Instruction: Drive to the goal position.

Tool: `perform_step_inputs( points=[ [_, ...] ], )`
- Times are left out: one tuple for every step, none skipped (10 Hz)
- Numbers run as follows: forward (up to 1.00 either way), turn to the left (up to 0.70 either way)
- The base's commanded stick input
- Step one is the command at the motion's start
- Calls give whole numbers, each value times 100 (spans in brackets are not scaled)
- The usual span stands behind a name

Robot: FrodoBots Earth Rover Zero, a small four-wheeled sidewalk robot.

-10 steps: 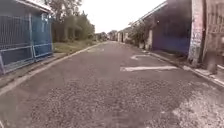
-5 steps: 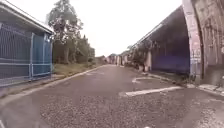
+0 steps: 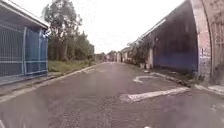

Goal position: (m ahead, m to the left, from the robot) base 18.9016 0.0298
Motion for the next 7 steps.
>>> perform_step_inputs(
  points=[
    [70, 2],
    [70, 24],
    [70, 35],
    [70, 33],
    [70, 0],
    [70, 0],
    [70, 0]
  ],
)
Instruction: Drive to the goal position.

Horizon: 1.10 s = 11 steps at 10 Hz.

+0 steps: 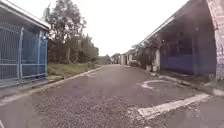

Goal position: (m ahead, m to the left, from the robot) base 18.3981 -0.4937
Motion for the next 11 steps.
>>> perform_step_inputs(
  points=[
    [70, 0],
    [70, 0],
    [70, 0],
    [70, 0],
    [70, 0],
    [70, -7],
    [70, -23],
    [70, -33],
    [70, -24],
    [70, 0],
    [70, -9]
  ],
)
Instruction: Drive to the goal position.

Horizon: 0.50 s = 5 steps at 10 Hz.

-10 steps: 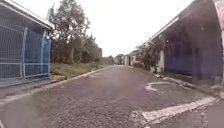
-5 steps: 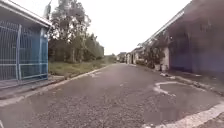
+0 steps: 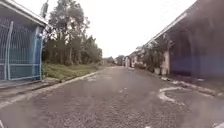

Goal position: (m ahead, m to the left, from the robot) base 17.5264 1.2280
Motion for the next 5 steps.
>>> perform_step_inputs(
  points=[
    [70, -32],
    [70, -22],
    [70, 0],
    [70, 0],
    [70, 0]
  ],
)
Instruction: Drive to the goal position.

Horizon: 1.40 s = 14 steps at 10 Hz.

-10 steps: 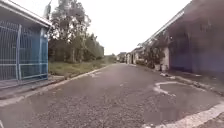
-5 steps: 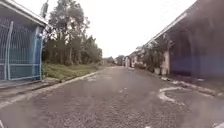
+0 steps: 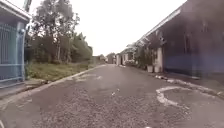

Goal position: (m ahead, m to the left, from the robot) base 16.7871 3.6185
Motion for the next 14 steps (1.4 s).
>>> perform_step_inputs(
  points=[
    [70, 0],
    [70, 0],
    [70, 0],
    [70, -14],
    [70, -28],
    [70, 0],
    [70, 0],
    [70, 0],
    [70, 0],
    [70, 0],
    [70, 0],
    [70, 0],
    [70, 2],
    [70, 2]
  ],
)
